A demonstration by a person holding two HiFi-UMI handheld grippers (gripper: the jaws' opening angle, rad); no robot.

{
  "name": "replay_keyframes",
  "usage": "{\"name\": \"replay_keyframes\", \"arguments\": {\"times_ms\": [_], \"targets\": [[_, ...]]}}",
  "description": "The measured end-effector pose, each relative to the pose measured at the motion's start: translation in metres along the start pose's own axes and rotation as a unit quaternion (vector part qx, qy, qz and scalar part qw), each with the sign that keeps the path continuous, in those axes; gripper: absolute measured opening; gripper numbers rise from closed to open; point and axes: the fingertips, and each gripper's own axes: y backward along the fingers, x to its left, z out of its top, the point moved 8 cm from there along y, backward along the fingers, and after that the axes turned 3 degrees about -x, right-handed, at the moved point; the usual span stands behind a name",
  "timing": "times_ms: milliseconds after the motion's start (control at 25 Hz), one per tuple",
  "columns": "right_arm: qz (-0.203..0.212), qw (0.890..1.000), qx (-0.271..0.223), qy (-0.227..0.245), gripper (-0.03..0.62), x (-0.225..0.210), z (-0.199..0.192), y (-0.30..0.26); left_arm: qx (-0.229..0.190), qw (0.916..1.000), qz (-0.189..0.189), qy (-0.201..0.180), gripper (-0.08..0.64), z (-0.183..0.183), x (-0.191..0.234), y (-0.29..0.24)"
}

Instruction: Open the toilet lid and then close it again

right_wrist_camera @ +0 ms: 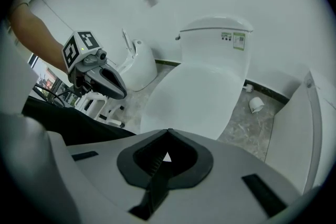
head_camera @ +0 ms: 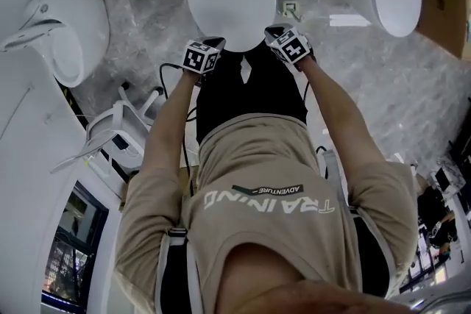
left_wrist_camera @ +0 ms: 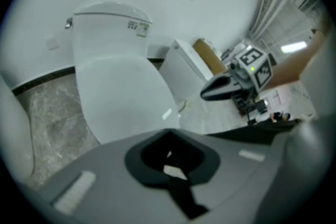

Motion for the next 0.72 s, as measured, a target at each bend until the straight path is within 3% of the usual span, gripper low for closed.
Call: {"name": "replay_keyframes", "arguments": {"times_ms": [320, 560, 720], "targets": [[-0.043, 0.993, -0.105, -0.015, 0.014, 0.012, 0.04, 0.072, -0.11, 0.9912, 0.059, -0.045, 0.005, 0.059, -0.043, 0.054], [-0.06, 0.977, -0.201, -0.032, 0.014, 0.018, 0.081, 0.131, -0.237, 0.9638, 0.106, -0.06, 0.005, 0.123, -0.065, 0.122], [-0.078, 0.969, -0.234, -0.011, 0.014, 0.022, 0.108, 0.16, -0.275, 0.9467, 0.139, -0.093, 0.005, 0.149, -0.073, 0.159]]}}
